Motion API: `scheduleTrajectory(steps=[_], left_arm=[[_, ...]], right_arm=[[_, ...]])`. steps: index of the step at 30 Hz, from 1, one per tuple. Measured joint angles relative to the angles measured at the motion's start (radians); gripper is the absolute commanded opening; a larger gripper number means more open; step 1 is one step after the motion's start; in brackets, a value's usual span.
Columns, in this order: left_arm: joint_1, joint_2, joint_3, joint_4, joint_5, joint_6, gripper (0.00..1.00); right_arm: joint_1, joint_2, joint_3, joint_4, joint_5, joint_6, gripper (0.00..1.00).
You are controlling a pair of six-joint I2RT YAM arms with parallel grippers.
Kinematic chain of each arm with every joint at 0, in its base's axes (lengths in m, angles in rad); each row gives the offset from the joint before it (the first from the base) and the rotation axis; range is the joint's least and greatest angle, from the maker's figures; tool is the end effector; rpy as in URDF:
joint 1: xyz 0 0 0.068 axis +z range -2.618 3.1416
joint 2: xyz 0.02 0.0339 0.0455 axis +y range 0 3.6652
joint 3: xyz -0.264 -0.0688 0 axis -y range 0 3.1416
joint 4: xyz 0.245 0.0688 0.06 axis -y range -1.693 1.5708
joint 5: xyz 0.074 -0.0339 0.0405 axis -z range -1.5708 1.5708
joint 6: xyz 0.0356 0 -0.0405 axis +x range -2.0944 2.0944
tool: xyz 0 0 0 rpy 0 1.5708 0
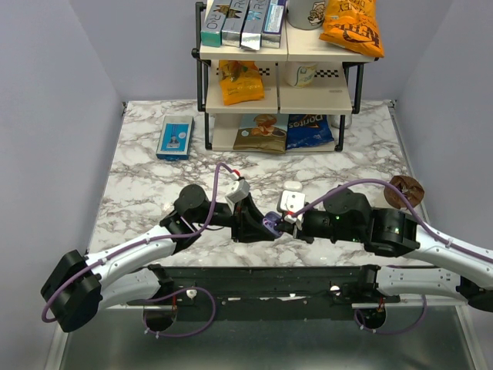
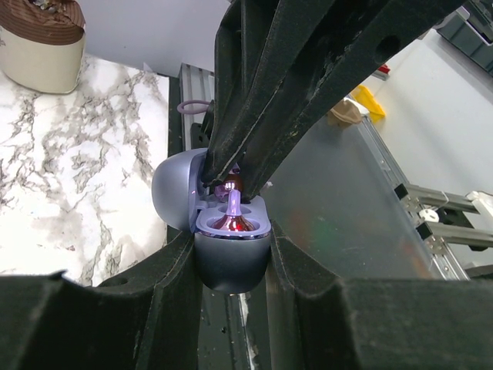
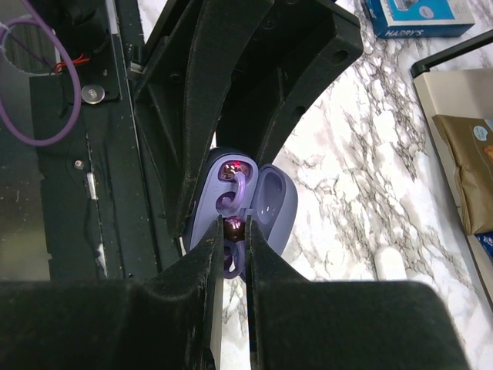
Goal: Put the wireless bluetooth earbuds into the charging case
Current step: Place the earbud in the charging case.
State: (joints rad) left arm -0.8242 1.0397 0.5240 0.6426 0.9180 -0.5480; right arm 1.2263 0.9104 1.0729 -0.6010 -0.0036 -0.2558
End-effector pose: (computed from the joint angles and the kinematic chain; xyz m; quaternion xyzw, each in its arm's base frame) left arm 0.1313 -0.1835 0.2846 0.4109 0.5410 -0.6528 0.3351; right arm 0.0638 0.1783 0.3743 -0.5704 0.6220 0.2515 0.4738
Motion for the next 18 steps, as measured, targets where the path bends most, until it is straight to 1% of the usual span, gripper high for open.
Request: scheduleTrajectory(steps=[10,14,18], left_arm=[[-0.001,-0.008,-0.001,0.0,-0.008,0.001,0.0],[-0.002,-0.008,-0.001,0.0,-0.009,0.001,0.0],[-0.002,-0.008,-0.003,0.008,-0.011,0.001,0.0]], right_arm=[[0.0,0.006,0.014,-0.01,0.0,0.0,0.13],[0.0,0.01,0.02,-0.019,0.0,0.001,0.21],[0.0,0.017,0.028,-0.026,0.0,0.003,0.25]])
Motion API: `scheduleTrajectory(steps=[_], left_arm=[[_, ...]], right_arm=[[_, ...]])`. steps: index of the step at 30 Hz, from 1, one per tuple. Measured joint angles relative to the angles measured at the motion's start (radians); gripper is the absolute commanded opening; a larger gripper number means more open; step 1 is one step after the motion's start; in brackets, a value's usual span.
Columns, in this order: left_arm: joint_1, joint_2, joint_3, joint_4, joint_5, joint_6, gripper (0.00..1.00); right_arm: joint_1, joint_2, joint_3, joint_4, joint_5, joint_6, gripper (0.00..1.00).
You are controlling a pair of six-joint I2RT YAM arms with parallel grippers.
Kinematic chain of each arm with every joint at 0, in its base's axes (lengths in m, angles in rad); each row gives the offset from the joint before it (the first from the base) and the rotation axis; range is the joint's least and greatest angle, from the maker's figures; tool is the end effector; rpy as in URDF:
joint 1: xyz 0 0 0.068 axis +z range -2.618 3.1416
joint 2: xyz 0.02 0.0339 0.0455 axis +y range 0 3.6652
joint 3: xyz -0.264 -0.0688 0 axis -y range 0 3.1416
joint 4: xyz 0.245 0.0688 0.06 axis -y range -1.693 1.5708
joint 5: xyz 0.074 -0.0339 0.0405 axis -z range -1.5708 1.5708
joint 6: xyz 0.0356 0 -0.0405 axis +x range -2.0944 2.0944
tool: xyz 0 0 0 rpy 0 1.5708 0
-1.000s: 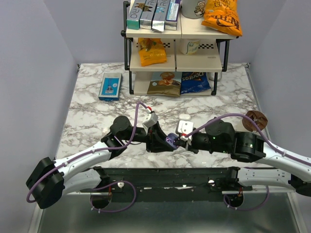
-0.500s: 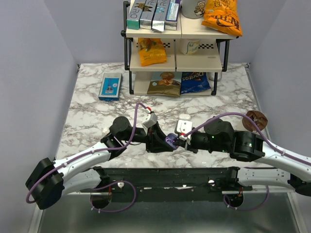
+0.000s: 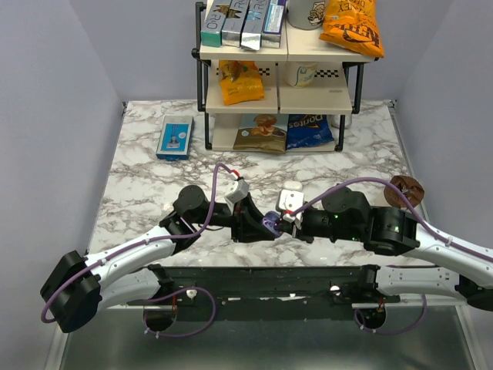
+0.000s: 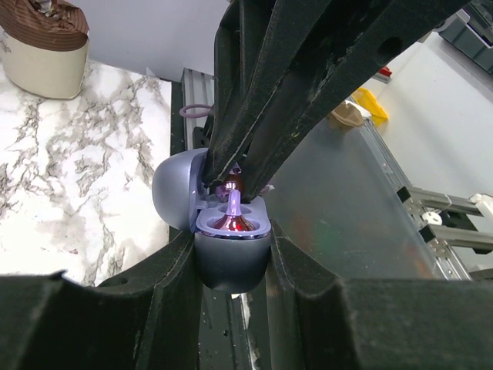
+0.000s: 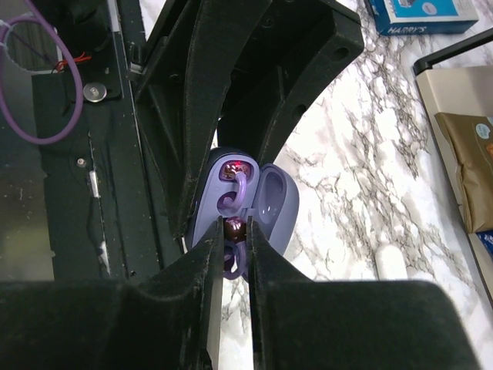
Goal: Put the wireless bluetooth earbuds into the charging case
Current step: Place the earbud in the charging case.
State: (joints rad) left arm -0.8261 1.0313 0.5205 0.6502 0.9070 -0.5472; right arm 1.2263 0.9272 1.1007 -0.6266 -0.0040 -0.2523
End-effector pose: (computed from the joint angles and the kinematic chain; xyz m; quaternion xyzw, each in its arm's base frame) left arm 0.1301 -0.1826 0.2859 0.4094 0.5381 -0.6524 0.3424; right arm 0.0644 0.1799 0.3781 -0.5721 0.6258 0.2496 0.4678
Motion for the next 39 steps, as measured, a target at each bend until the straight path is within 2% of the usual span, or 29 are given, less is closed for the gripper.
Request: scheduleTrajectory(steps=[8,26,33,39], left_arm=[[-0.001,-0.006,-0.007,0.019,-0.01,0.0,0.0],[-0.002,-0.01,-0.022,0.066,-0.032,-0.004,0.0],[-0.002,-0.01,-0.026,0.085,-0.04,-0.008,0.0],[-0.003,-0.01,-0.028,0.097,-0.046,-0.015,0.0]], right_arm=[[0.0,0.015,0.022,-0.009,0.0,0.008,0.33],[0.003,0.016,0.042,-0.01,-0.01,0.021,0.41],[0.004,0.013,0.045,-0.005,-0.01,0.036,0.52],[0.005,-0.029,0.048,0.015,0.018,0.053,0.56]])
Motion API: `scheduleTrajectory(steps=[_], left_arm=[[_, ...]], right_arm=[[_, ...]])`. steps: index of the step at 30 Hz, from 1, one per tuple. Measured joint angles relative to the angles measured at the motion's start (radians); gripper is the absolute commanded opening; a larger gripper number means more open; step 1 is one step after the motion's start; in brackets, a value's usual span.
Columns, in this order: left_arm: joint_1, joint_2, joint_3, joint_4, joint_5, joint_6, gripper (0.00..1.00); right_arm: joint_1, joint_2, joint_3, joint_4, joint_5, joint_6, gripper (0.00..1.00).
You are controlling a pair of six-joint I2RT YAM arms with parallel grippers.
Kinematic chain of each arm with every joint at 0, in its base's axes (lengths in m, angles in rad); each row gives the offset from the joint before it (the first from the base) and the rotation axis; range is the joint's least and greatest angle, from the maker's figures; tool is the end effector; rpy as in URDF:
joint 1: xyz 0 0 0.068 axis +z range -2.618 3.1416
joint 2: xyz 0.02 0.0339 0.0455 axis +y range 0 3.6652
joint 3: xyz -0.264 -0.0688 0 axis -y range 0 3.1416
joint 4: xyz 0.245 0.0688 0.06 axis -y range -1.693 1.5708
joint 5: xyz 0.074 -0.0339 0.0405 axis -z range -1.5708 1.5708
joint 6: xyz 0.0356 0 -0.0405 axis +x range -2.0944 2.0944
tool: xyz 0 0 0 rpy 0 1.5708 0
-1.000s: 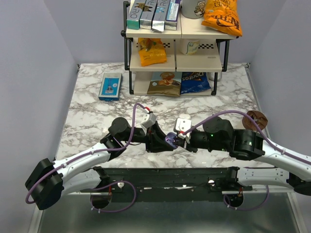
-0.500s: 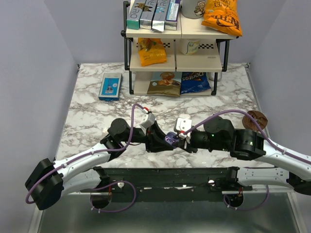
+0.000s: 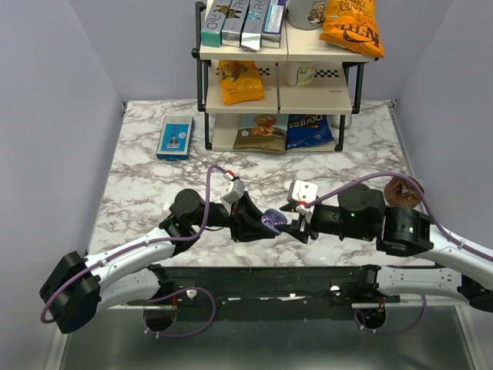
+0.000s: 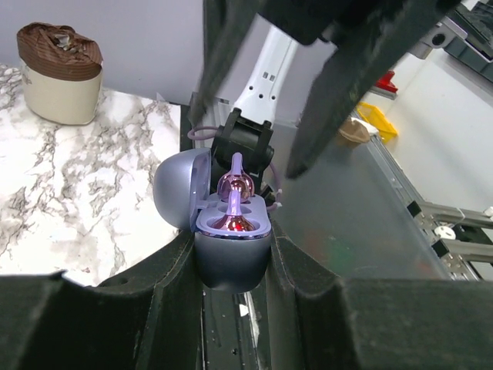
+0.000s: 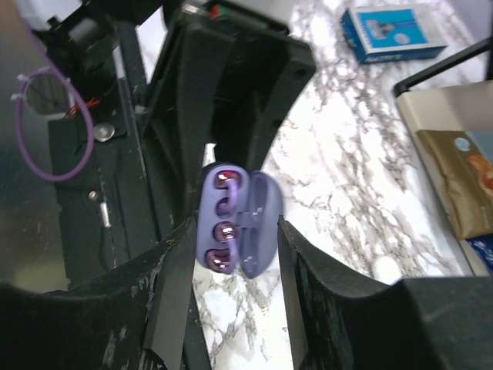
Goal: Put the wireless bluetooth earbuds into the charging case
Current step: Place the earbud in the charging case.
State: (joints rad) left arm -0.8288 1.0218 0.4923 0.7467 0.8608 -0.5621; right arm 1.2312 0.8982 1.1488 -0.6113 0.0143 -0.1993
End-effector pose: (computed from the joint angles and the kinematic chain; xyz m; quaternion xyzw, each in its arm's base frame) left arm 0.1280 -0.1796 0.2877 0.3981 0.5209 -0.6546 0.3765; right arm 0.0606 0.1701 0.4002 -0.5363 0.6236 0.2755 0.4976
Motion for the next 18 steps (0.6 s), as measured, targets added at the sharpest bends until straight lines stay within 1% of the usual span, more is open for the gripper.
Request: scheduleTrajectory(steps=[2,3,4,5,8,9,11,13,14,18], left_arm=[[0.0,-0.001,-0.002,0.005,0.0,-0.003,0.0],[0.0,-0.001,-0.004,0.008,0.001,-0.004,0.0],[0.0,-0.002,-0.005,0.011,0.0,-0.005,0.0],[0.0,-0.002,-0.006,0.012,0.001,-0.005,0.0],[0.0,-0.004,-0.007,0.014,0.0,-0.006,0.0],[0.0,-0.005,-0.007,0.015,0.0,-0.006,0.0],[0.0,-0.006,-0.007,0.015,0.0,-0.006,0.0],[0.0,-0.007,-0.007,0.015,0.0,-0.006,0.0],[0.0,-0.008,-0.007,0.015,0.0,-0.006,0.0],[-0.001,-0.013,-0.01,0.015,-0.002,-0.005,0.0]], right_arm=[[0.0,-0.014,0.005,0.011,0.027,0.007,0.56],[-0.001,-0.024,0.005,0.019,0.045,0.011,0.54],[-0.001,-0.035,0.005,0.026,0.064,0.017,0.51],[-0.001,-0.05,0.005,0.034,0.085,0.023,0.43],[-0.001,-0.089,0.005,0.055,0.13,0.042,0.35],[-0.001,-0.097,0.006,0.058,0.137,0.052,0.35],[-0.001,-0.103,0.009,0.058,0.139,0.068,0.34],[-0.001,-0.098,0.01,0.056,0.135,0.079,0.3],[-0.001,-0.094,0.01,0.054,0.131,0.084,0.26],[-0.001,-0.079,0.006,0.042,0.105,0.096,0.21]])
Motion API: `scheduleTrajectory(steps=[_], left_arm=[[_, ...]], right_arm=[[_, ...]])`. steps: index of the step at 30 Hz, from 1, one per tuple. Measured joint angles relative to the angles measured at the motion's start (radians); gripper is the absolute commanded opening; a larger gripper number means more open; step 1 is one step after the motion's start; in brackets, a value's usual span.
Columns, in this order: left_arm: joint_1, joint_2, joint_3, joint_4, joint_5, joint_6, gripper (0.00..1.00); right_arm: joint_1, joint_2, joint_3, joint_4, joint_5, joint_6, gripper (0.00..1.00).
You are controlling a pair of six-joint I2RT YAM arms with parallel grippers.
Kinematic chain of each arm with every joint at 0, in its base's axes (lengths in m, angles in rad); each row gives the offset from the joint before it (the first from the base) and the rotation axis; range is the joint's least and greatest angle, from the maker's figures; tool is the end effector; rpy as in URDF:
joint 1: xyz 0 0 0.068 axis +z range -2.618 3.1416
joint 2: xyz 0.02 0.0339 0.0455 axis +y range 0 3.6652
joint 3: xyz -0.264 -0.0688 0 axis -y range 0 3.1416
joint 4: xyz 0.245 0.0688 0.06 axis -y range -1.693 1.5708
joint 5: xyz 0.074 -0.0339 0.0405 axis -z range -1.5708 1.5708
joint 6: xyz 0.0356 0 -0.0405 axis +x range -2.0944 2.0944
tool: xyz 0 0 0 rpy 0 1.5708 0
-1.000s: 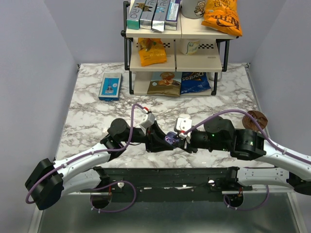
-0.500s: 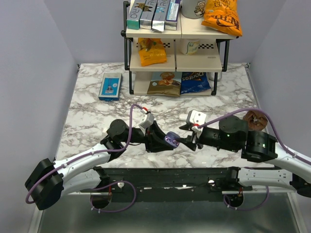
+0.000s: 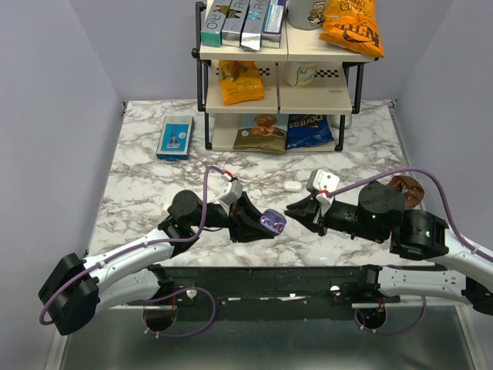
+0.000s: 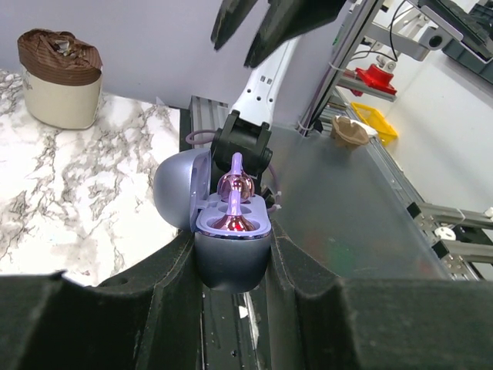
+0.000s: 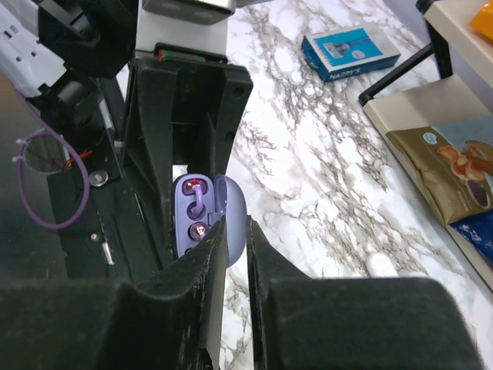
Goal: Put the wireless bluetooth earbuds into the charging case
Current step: Place the earbud in the charging case.
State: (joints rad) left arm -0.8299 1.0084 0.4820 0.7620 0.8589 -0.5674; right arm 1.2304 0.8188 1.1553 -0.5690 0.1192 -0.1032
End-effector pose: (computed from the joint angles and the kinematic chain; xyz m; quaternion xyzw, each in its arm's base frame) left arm 0.1258 -0.1774 0.2883 0.3978 0.5153 -0.6566 0.3809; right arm 0.0566 0.1471 0.4186 -0.4552 0.6381 0.2913 0.5484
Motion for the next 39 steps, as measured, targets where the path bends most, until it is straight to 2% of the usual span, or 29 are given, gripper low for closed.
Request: scheduleTrajectory(steps=[11,24,35,39], left_arm=[[-0.002,-0.023,0.0,0.0,-0.014,0.003,0.0],[-0.002,-0.044,0.0,-0.002,-0.031,0.024,0.0],[-0.002,-0.05,-0.006,-0.015,-0.037,0.029,0.0],[-0.002,-0.051,-0.006,-0.02,-0.037,0.031,0.0]], right_arm=[[0.0,0.031,-0.003,-0.01,-0.046,0.002,0.12],[0.0,0.058,-0.012,-0.017,-0.06,-0.002,0.11],[0.0,0.073,-0.013,-0.024,-0.078,-0.003,0.12],[0.0,0.075,-0.013,-0.027,-0.085,-0.006,0.22]])
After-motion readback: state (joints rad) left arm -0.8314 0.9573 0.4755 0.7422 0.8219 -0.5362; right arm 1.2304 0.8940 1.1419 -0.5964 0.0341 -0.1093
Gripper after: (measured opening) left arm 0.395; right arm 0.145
